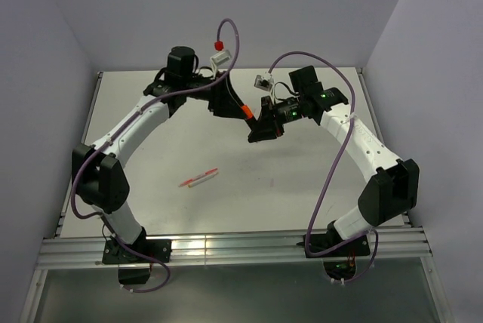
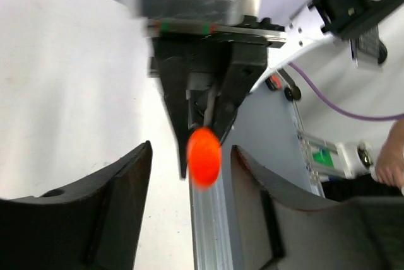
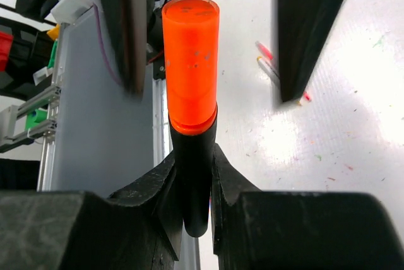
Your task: Insert the pens into the pen caps
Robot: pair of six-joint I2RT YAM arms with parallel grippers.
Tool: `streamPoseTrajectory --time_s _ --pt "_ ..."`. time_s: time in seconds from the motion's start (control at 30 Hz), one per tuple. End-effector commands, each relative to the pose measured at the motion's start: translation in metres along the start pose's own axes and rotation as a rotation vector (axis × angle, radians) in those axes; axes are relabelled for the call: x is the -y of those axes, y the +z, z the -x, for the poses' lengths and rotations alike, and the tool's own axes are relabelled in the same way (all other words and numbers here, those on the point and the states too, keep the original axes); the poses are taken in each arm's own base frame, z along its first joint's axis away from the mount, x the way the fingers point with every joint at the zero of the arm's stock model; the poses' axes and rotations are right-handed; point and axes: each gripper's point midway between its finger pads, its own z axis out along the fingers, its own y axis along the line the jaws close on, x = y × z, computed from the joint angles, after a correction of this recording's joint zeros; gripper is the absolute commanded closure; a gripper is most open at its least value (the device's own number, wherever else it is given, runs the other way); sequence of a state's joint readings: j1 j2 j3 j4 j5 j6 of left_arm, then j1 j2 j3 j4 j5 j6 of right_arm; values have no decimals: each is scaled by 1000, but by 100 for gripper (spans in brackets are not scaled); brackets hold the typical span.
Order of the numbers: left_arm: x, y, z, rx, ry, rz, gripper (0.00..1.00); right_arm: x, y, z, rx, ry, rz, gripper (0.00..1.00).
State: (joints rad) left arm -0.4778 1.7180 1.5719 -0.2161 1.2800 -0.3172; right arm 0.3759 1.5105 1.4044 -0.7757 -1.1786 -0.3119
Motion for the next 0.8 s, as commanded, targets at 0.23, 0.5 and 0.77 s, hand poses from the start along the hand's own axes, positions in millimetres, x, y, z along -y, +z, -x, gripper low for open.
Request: streamPoseTrajectory --time_s 0.23,0.5,0.77 --pt "44 -41 43 146 175 69 31 -5 -2 35 62 -103 12 100" --pt "42 -59 74 288 199 171 34 -13 -2 51 102 -95 54 100" --pt "36 -47 78 325 116 179 36 -21 -3 58 110 -104 58 100"
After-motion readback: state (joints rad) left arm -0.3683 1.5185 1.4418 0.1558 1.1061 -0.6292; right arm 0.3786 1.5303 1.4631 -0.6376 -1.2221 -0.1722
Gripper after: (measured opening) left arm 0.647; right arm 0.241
